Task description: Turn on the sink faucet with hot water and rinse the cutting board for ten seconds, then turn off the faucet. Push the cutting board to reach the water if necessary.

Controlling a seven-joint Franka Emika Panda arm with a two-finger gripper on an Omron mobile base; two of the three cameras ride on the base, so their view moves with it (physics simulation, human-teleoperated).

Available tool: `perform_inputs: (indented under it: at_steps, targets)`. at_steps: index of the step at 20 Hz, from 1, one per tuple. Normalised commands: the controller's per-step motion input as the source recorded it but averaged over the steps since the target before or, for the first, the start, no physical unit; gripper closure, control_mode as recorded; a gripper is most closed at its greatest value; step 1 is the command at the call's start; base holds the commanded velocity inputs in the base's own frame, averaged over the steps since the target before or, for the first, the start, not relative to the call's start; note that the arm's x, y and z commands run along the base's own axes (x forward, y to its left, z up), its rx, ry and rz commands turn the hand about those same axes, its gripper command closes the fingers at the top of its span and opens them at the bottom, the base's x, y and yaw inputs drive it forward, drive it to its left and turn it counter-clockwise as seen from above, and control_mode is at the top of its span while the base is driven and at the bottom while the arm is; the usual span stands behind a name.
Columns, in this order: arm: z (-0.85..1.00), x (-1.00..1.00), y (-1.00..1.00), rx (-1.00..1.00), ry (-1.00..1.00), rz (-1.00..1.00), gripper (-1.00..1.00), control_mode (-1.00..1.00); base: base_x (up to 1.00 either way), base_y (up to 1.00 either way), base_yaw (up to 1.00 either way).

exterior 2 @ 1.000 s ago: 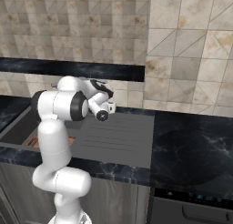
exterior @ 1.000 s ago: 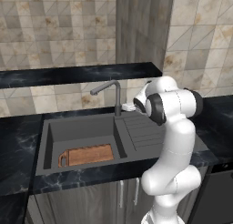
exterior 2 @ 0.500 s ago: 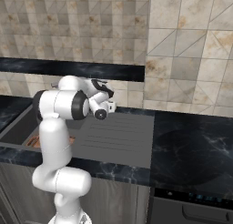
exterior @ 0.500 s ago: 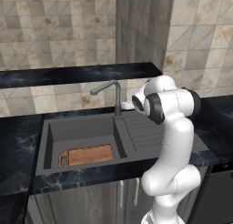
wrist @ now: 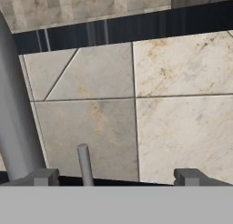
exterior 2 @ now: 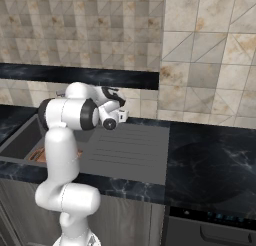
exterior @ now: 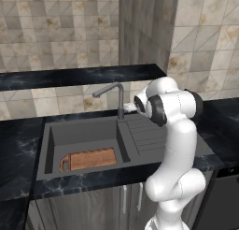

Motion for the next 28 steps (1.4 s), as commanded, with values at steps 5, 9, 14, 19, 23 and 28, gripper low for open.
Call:
perform_inputs:
  at_steps: [5,9,14,19,23,28]
  targets:
    - [0.0,0.1,0.0,0.0,0.0,-0.02,-1.0,-1.0,0.0,0.0,0.0]
    - [0.0,0.05,0.01,0.0,0.0,-0.01,-1.0,-1.0,0.0,0.0,0.0]
    - [0.0,0.07,0.04,0.0,0.0,-0.01,-1.0,-1.0,0.0,0.0,0.0]
    - [0.0,0.07,0.06,0.0,0.0,-0.01,-1.0,-1.0,0.0,0.0,0.0]
    - [0.0,0.04,0.01,0.0,0.0,0.0,-1.0,-1.0,0.0,0.0,0.0]
    - [0.0,0.03,0.0,0.0,0.0,0.0,-1.0,-1.0,0.0,0.0,0.0]
